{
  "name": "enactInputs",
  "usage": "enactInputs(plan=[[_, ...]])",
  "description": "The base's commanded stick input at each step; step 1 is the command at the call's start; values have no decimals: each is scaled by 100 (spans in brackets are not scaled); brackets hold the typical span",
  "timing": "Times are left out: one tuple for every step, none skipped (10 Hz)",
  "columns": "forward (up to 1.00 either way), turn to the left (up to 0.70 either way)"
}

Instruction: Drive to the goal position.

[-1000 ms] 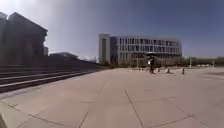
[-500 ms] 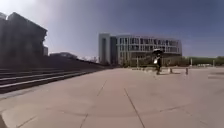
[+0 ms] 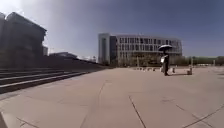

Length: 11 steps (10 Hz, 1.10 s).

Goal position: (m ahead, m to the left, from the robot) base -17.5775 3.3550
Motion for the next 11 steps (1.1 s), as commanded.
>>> enactInputs(plan=[[100, 0], [100, 0], [100, 0], [100, 0], [100, 0], [100, 0], [100, 0], [100, 0], [100, 0], [100, 0], [100, 0]])
